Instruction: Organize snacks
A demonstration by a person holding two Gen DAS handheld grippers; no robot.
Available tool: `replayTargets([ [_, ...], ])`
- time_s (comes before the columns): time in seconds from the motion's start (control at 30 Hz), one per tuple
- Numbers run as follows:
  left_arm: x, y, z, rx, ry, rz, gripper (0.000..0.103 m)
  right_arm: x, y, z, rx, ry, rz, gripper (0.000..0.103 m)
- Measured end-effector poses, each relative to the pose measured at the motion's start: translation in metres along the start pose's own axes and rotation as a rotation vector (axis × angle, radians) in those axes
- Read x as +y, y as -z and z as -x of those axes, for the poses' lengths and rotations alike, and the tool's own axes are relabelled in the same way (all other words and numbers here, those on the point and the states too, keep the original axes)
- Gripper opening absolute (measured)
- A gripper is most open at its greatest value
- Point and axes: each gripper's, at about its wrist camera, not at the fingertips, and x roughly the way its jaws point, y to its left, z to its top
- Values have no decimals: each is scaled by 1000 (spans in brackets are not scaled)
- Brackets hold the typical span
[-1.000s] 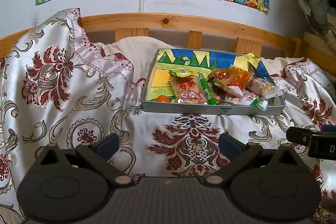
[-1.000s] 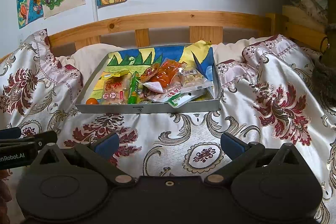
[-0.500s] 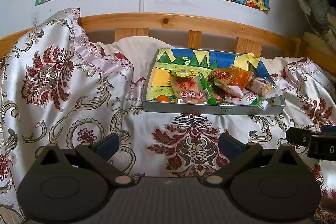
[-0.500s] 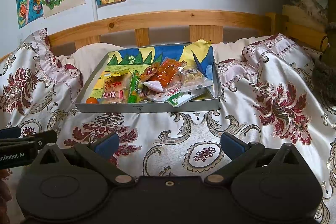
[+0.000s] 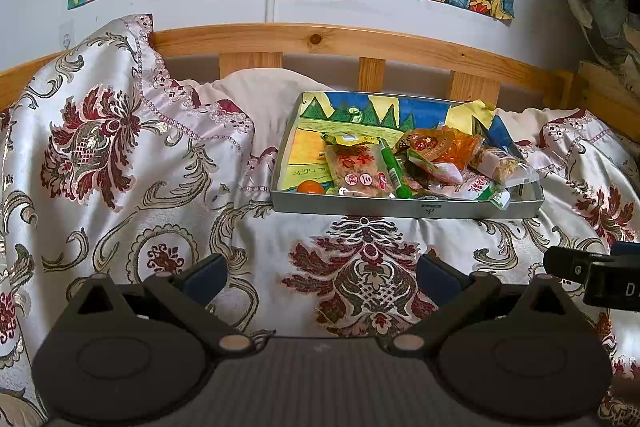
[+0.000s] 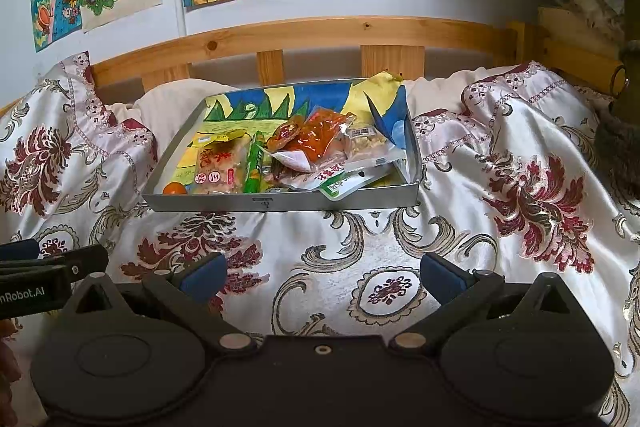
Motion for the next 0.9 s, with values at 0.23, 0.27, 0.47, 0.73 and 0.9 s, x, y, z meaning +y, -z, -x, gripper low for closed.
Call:
replayTargets([
  [0.23,0,-1,0,0,0,0,102,0,0,0,1,1,0,102],
  [0.27,0,-1,0,1,0,0,102,1,-1,0,1,0,0,102],
  [0.47,0,1,0,4,-33,5,102,1,-1,-1,2,0,0,102],
  [0.73,0,0,-1,37,-35,1,102,1,0,-1,4,0,2,102],
  [0.9,-1,0,0,39,-45,-5,103,1,0,-1,5,0,2,102],
])
